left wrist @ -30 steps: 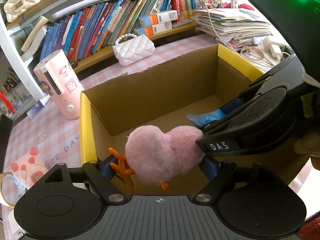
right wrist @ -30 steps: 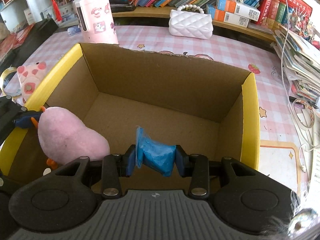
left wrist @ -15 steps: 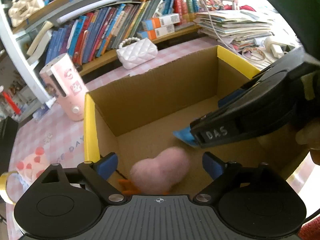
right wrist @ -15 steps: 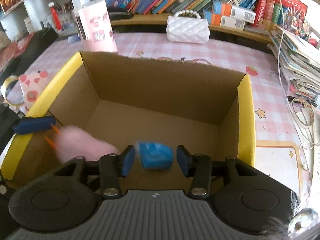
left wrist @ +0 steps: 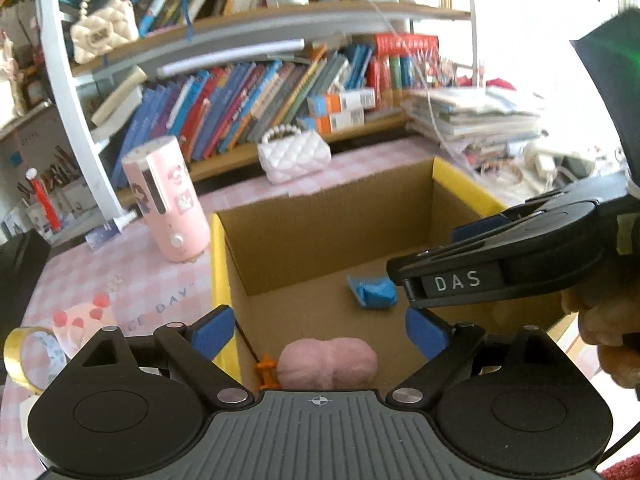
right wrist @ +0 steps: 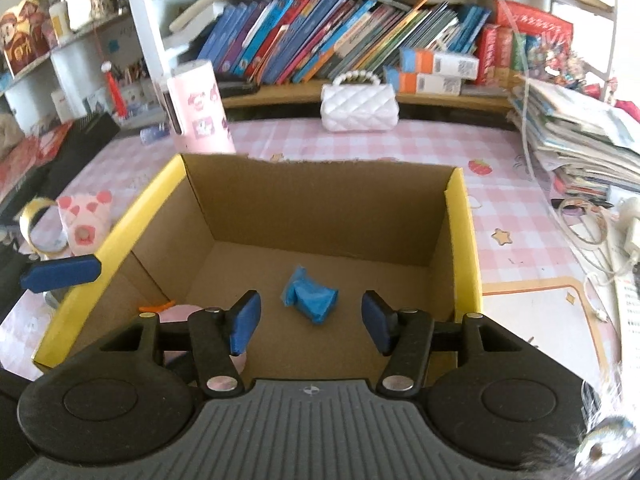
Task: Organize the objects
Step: 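Withdraw both tools from the box back toward the table objects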
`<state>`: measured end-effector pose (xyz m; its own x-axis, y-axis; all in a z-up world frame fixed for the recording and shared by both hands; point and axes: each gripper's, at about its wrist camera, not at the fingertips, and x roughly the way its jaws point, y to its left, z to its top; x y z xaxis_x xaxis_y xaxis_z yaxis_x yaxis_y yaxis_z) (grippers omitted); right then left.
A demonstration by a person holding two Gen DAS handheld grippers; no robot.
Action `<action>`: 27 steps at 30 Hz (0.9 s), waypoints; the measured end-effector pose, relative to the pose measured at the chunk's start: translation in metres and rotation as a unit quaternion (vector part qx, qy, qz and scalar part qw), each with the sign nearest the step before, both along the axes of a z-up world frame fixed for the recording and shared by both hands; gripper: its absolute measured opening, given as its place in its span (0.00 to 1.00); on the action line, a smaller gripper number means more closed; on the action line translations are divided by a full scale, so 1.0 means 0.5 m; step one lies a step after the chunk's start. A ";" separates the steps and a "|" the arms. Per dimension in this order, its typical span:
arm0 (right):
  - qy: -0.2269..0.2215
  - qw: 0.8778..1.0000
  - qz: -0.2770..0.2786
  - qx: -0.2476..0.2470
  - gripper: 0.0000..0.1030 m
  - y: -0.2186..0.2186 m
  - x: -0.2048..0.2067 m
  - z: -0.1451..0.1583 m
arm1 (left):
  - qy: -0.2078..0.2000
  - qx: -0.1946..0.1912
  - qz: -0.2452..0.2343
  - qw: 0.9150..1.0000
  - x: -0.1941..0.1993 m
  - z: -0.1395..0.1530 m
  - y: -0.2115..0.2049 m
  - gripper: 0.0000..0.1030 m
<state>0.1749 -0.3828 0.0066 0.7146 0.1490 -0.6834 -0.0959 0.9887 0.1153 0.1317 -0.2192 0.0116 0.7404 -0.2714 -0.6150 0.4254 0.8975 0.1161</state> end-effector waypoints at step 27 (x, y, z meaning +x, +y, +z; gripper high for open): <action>-0.101 0.974 -0.198 -0.034 0.71 0.091 -0.303 0.040 | -0.028 -0.062 -0.023 0.997 -0.174 0.011 0.155 0.95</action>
<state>0.0233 -0.3375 0.0265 0.8278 -0.2057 -0.5220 0.2804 0.9575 0.0673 0.0447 -0.1417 0.0170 0.7572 -0.3781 -0.5325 0.4632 0.8858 0.0296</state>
